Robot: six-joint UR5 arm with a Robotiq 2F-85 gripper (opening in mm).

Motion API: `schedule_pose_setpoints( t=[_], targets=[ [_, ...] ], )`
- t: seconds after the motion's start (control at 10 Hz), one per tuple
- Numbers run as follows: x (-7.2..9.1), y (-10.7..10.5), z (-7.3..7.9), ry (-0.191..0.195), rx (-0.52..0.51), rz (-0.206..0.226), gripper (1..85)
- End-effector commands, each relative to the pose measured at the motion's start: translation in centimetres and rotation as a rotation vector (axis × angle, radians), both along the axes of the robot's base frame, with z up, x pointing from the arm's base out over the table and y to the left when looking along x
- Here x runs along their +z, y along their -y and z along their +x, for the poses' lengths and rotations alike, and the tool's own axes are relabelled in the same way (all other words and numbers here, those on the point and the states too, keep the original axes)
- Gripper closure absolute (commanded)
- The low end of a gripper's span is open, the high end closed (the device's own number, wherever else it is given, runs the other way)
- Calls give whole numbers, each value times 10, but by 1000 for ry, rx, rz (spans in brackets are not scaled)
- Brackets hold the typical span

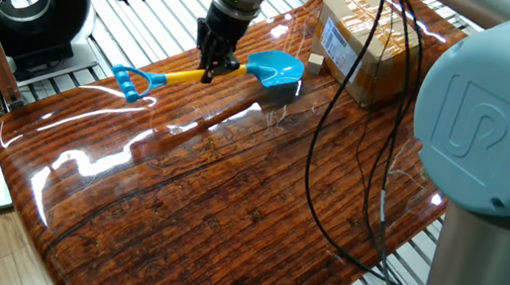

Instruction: Use a shovel to scoop up an object

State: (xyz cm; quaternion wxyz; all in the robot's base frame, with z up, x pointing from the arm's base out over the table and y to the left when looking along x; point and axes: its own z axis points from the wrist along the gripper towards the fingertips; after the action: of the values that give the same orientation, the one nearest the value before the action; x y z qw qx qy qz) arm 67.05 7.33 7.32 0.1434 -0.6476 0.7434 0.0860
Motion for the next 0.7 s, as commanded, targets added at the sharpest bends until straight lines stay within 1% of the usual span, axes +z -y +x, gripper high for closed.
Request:
schedule_pose_setpoints(
  t=[0.0, 0.3, 0.4, 0.6],
  targets=[
    [4, 1, 1, 6, -10, 29, 847],
    [-4, 18, -5, 9, 4, 9, 847],
    [-6, 22, -8, 10, 7, 9, 847],
    [-7, 22, -8, 8, 4, 9, 847]
  ],
)
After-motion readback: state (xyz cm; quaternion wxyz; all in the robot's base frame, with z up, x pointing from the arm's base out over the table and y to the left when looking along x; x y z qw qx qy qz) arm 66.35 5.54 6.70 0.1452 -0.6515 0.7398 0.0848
